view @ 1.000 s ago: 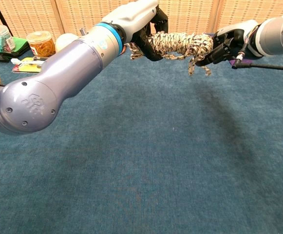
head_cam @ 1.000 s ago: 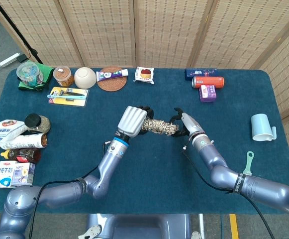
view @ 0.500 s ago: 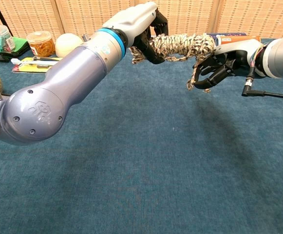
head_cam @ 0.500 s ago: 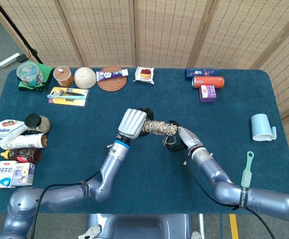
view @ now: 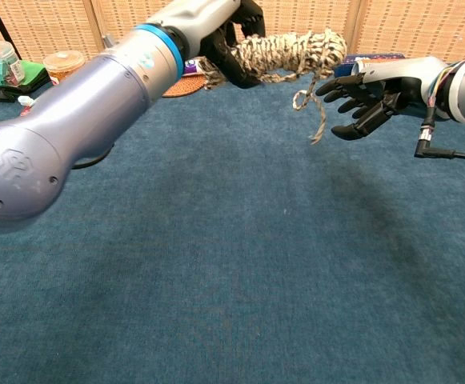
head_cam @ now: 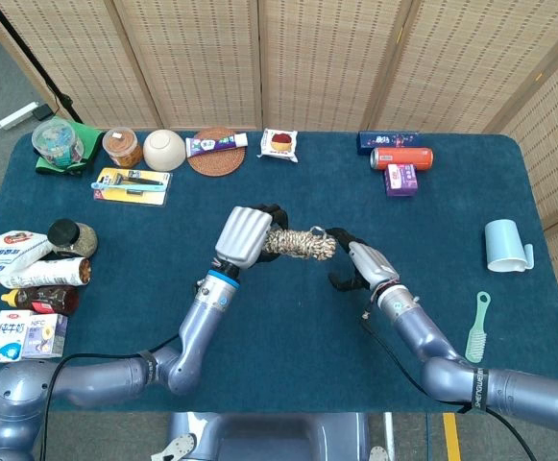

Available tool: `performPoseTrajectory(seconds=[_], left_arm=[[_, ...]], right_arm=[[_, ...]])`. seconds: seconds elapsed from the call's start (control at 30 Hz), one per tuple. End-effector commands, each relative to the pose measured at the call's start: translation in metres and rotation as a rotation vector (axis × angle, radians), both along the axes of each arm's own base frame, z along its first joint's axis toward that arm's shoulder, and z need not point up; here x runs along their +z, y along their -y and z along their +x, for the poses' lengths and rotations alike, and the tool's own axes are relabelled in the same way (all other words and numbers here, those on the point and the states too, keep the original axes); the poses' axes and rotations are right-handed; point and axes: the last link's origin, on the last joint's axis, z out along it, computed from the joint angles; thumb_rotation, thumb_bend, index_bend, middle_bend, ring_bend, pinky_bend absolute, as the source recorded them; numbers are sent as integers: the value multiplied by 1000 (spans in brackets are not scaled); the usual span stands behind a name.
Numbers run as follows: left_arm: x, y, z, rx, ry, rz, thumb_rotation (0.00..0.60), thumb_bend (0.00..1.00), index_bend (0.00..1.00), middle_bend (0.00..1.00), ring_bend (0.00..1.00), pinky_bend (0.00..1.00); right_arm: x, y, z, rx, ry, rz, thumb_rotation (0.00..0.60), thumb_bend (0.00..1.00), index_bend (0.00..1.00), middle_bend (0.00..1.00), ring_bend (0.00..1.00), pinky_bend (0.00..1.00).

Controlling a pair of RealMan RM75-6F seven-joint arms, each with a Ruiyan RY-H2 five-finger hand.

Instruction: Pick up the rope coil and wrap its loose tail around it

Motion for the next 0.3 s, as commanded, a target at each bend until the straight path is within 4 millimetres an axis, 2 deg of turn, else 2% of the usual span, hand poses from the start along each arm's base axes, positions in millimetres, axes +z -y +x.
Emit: performPoseTrajectory(seconds=[0.03, 0.3], left_arm=[[3, -1, -4, 6, 6, -4, 600, 464, 657, 494, 514, 614], [8, -5, -10, 15, 19, -10, 600, 463, 657, 494, 514, 614]], right_arm=[[5, -1, -3, 3, -17, -23, 600, 488, 0, 0, 0, 0], [13, 0, -12, -25, -45, -63, 600, 488, 0, 0, 0, 0]])
